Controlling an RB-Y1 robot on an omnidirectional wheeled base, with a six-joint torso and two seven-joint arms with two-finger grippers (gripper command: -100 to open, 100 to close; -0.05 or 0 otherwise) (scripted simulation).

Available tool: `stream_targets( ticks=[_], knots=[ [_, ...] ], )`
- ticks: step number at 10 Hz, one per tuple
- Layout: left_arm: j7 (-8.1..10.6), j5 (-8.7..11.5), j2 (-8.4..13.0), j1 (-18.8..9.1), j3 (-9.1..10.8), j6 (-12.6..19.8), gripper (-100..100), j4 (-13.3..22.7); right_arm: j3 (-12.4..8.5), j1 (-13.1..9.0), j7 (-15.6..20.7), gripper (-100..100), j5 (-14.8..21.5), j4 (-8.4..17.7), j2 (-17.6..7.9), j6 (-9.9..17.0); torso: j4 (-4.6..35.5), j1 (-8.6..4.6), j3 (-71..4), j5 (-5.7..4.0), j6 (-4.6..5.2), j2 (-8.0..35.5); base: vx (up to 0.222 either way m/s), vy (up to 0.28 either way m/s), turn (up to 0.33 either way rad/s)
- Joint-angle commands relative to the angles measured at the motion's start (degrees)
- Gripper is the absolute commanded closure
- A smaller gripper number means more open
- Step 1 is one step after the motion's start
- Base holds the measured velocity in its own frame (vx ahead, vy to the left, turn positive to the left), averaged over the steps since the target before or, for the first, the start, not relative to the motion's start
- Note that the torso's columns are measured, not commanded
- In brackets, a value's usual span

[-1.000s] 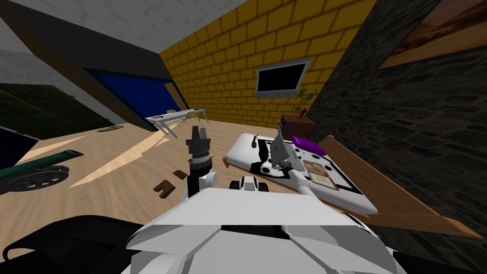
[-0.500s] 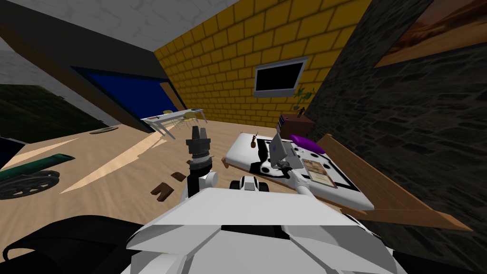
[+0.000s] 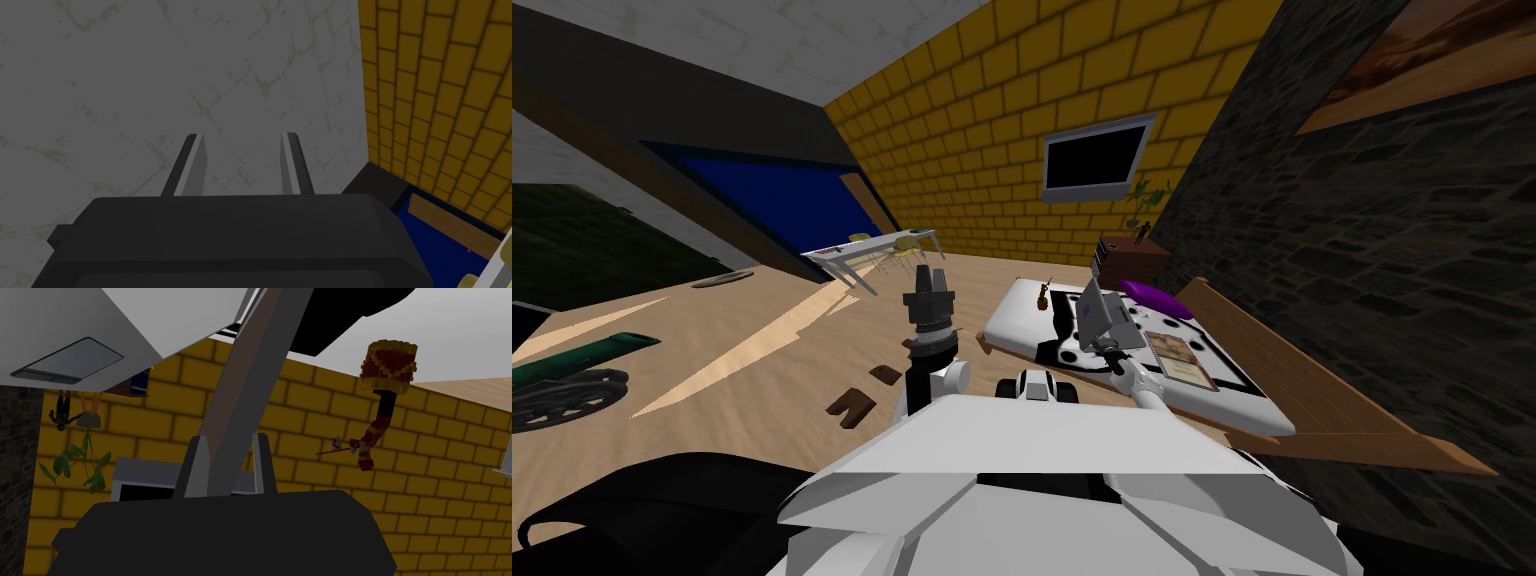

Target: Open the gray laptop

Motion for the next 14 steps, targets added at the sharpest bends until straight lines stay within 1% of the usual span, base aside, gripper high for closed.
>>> stream_targets(
  ticks=[1, 2, 3, 4, 5, 6, 7, 8, 9, 10, 12, 13, 14],
  knots=[
    [0.0, 0.0, 0.0, 0.0, 0.0, 0.0, 0, 0.0, -0.6, 0.1, 5.2, 100, -4.4, -0.4, 0.2, -5.1, 0.1, 0.03, 0.1, 0.04, -0.01, 0.2, 0.028, -0.018, -0.007],
    [0.0, 0.0, 0.0, 0.0, 0.0, 0.0, 0, 0.0, -0.6, 0.1, 7.3, 100, -6.1, -0.4, 0.2, -5.5, 0.2, 0.12, 0.2, 0.06, -0.07, 0.4, 0.012, -0.007, 0.029],
    [0.0, 0.0, 0.0, 0.0, 0.0, 0.0, 0, 0.0, -0.6, 0.1, 8.0, 100, -7.6, -0.4, 0.2, -5.5, 0.2, 0.21, 0.3, 0.1, 0.0, 0.6, 0.001, 0.002, 0.011],
    [0.0, 0.0, 0.0, 0.0, -0.01, 0.0, 0, 0.0, -3.2, -0.6, 9.8, 100, -9.4, 1.0, 1.7, -8.0, 0.2, 0.21, 0.3, 0.11, 0.05, 0.6, 0.025, -0.008, -0.222],
    [0.0, 0.0, 0.0, 0.0, 0.0, 0.0, 0, 0.0, -4.4, -0.6, 11.5, 100, -11.2, 1.0, 1.7, -9.5, 0.1, 0.08, 0.2, 0.11, 0.16, 0.5, 0.029, -0.009, -0.147],
    [0.0, 0.0, 0.0, 0.0, 0.0, 0.0, 0, 0.0, -4.4, -0.6, 13.3, 100, -12.9, 1.0, 1.7, -11.3, 0.2, 0.07, 0.2, 0.08, 0.04, 0.4, 0.012, -0.011, 0.002],
    [0.0, 0.0, 0.0, 0.0, 0.0, 0.0, 0, 0.0, -4.4, -0.6, 14.5, 100, -14.6, 1.0, 1.7, -12.6, 0.2, 0.14, 0.2, 0.07, -0.06, 0.4, 0.004, -0.009, 0.034],
    [0.0, 0.0, 0.0, 0.0, -0.01, 0.0, 0, 0.0, -4.4, -0.6, 16.0, 100, -16.0, 1.0, 1.7, -13.2, 0.2, 0.19, 0.2, 0.08, -0.02, 0.5, 0.001, -0.002, 0.016],
    [0.0, 0.0, 0.0, 0.0, -0.01, 0.0, 0, 0.0, -2.2, -0.2, 12.0, -100, -12.2, -0.9, 0.4, -9.8, 0.1, 0.18, 0.2, 0.09, 0.04, 0.5, -0.02, -0.012, 0.076],
    [0.0, 0.0, 0.0, 0.0, -0.01, 0.0, 0, 0.0, -2.2, -0.2, 11.1, -100, -11.1, -0.9, 0.4, -9.8, 0.1, 0.09, 0.2, 0.05, 0.02, 0.5, -0.03, -0.013, 0.041],
    [0.0, 0.0, 0.0, 0.0, -0.01, 0.0, 0, 0.0, -2.2, -0.2, 8.4, -100, -11.1, -0.9, 0.4, -9.8, 0.1, 0.07, 0.2, 0.03, 0.03, 0.3, -0.008, -0.003, -0.001],
    [0.0, 0.0, 0.0, 0.0, -0.01, 0.0, 0, 0.0, 0.0, 0.1, 6.4, -100, -8.3, -2.8, -0.9, -7.2, 0.1, 0.09, 0.1, 0.03, 0.02, 0.3, -0.02, -0.015, 0.074],
    [0.0, 0.0, 0.0, 0.0, -0.01, 0.0, 0, 0.0, 0.0, 0.1, 4.8, -100, -7.2, -2.8, -0.9, -7.2, 0.1, 0.05, 0.2, 0.03, 0.01, 0.3, -0.023, -0.016, 0.049]
  ],
)
